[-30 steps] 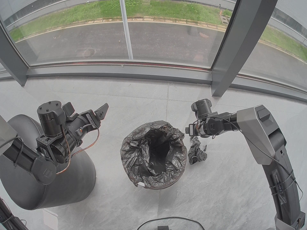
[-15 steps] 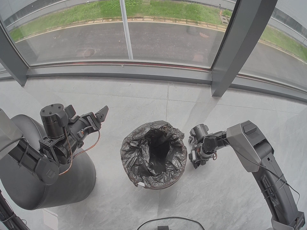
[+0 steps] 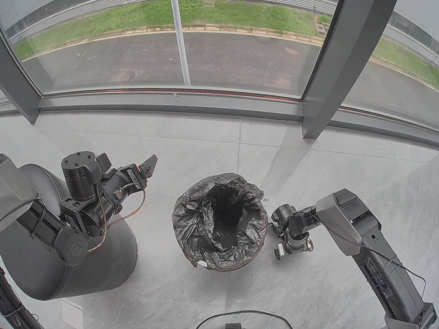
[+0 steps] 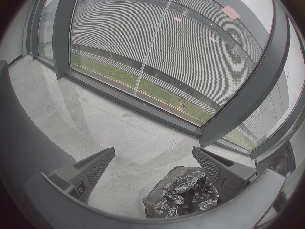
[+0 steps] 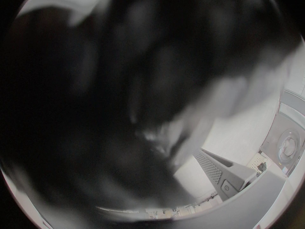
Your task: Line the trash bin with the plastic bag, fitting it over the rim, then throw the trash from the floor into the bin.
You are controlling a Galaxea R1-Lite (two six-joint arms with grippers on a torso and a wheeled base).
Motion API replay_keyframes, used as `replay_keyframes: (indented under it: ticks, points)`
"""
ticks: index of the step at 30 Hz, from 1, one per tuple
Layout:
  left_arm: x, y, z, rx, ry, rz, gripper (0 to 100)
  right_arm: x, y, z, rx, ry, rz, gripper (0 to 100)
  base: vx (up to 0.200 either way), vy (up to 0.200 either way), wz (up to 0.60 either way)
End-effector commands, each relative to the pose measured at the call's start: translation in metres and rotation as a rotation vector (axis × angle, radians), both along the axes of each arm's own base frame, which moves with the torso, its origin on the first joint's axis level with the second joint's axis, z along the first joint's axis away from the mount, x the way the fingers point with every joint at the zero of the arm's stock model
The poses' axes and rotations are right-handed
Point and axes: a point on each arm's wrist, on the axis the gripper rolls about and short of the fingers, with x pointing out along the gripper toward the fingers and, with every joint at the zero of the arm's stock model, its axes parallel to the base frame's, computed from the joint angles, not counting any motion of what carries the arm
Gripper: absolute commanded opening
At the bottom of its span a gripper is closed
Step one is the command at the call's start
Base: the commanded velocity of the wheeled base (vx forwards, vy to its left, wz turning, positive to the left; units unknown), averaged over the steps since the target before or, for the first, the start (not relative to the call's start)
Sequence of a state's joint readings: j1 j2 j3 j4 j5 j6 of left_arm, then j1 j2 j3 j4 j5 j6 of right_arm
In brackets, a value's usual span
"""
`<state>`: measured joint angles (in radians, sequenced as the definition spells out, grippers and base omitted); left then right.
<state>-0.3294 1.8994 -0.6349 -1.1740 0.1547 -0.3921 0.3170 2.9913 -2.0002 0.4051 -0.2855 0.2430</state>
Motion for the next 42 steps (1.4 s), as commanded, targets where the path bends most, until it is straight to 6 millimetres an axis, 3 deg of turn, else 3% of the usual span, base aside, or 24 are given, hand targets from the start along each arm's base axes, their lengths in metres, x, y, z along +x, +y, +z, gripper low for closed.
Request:
replay_keyframes:
  ticks: [1, 4, 8, 11, 12, 14, 15, 17, 23, 30, 32, 37, 42]
  points:
    - [0.0, -0.002, -0.001, 0.0, 0.005, -0.003, 100, -0.01, -0.004, -0.021, -0.005, 0.079, 0.001, 100, 0.0, 0.0, 0.0]
    - [-0.001, -0.002, -0.001, 0.003, 0.004, -0.005, 100, -0.018, -0.005, -0.012, -0.011, 0.189, 0.046, 100, 0.0, 0.0, 0.0]
    - [-0.001, -0.002, -0.002, 0.004, 0.007, -0.003, 100, -0.006, 0.0, 0.028, 0.015, 0.107, 0.063, 100, 0.0, 0.0, 0.0]
    - [-0.001, -0.002, -0.002, 0.004, 0.007, -0.005, 100, -0.001, 0.002, 0.044, 0.034, 0.065, 0.071, 100, 0.0, 0.0, 0.0]
    - [-0.001, -0.002, -0.002, 0.003, 0.006, -0.005, 100, 0.008, 0.005, 0.065, 0.06, -0.013, 0.097, 100, 0.0, 0.0, 0.0]
    - [-0.002, -0.002, -0.001, 0.003, 0.004, -0.005, 100, 0.014, 0.009, 0.087, 0.089, -0.072, 0.14, 100, 0.0, 0.0, 0.0]
    - [-0.002, -0.002, -0.001, 0.003, 0.004, -0.005, 100, 0.014, 0.009, 0.087, 0.089, -0.072, 0.14, 100, 0.0, 0.0, 0.0]
    - [-0.002, -0.002, -0.002, 0.006, 0.008, -0.005, 100, 0.016, 0.013, 0.119, 0.129, -0.128, 0.173, 100, 0.0, 0.0, 0.0]
    - [-0.003, -0.003, -0.002, -0.002, -0.018, -0.01, 100, 0.016, 0.027, 0.145, 0.166, -0.184, 0.305, 100, 0.0, 0.0, 0.0]
    - [-0.003, -0.004, -0.004, 0.0, -0.041, -0.012, 100, 0.018, 0.034, 0.141, 0.186, -0.196, 0.453, 100, 0.0, 0.0, 0.0]
    - [-0.003, -0.003, -0.003, 0.0, -0.045, -0.01, 100, 0.02, 0.035, 0.127, 0.155, -0.19, 0.518, 100, 0.0, 0.0, 0.0]
    - [-0.003, -0.003, -0.003, 0.0, -0.045, -0.009, 100, 0.023, 0.035, 0.125, 0.116, -0.217, 0.543, 100, 0.0, 0.0, 0.0]
    - [-0.003, -0.003, -0.003, 0.0, -0.045, -0.009, 100, 0.023, 0.024, 0.116, 0.05, -0.173, 0.534, 100, 0.0, 0.0, 0.0]
